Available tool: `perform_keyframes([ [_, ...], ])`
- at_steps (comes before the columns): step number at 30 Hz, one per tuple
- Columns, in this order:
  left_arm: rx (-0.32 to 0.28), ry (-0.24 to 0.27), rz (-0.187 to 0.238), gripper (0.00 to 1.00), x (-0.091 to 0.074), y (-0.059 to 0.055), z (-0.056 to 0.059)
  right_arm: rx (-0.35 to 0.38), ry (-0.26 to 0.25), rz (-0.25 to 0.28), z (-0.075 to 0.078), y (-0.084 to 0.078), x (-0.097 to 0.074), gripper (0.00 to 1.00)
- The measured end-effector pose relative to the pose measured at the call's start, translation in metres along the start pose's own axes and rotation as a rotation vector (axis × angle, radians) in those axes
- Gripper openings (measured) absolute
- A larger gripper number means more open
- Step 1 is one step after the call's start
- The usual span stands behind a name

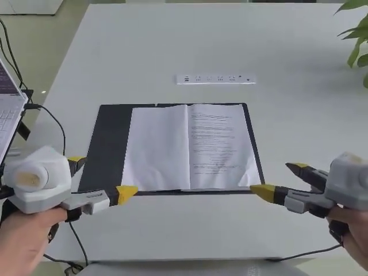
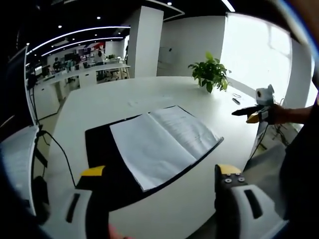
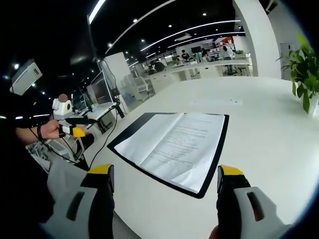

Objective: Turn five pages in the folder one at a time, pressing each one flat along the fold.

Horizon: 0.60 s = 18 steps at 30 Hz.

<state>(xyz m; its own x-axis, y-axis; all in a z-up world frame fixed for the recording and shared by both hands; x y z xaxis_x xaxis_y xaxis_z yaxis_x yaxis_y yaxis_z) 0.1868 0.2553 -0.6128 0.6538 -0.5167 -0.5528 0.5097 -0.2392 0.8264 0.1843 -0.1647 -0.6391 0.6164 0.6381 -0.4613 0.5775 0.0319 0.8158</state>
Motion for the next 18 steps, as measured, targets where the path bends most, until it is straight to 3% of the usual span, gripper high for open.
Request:
perform_keyframes([
  [5,0.009,-0.026,-0.005,0.88,0.011,0.006,0.008,0.03,-0.001,0.017,0.002,-0.001,-0.003,0.84],
  [11,0.022,-0.098,-0.009,0.86,0.032,0.016,0.024,0.065,-0.011,0.04,0.003,-0.001,-0.009,0.83],
  [18,0.071,-0.16,-0.017,0.86,0.059,0.029,0.042,0.075,-0.027,0.047,0.006,-0.005,-0.018,0.83],
])
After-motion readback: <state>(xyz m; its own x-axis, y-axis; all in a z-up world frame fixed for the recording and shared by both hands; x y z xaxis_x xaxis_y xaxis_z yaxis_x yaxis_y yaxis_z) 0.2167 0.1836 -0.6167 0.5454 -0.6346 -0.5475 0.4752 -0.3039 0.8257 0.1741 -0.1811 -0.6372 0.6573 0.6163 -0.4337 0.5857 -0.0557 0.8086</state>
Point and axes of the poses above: the centre of the closed fingertips' face, and the gripper's own axes: x roughly forward along the fingers, z roughly to its right, y roughly out of its top, the point moved 10 cm from there along -x, roughly backward along the fingers, and after that the axes turned 2 degrees about x, right-handed, at the moved point
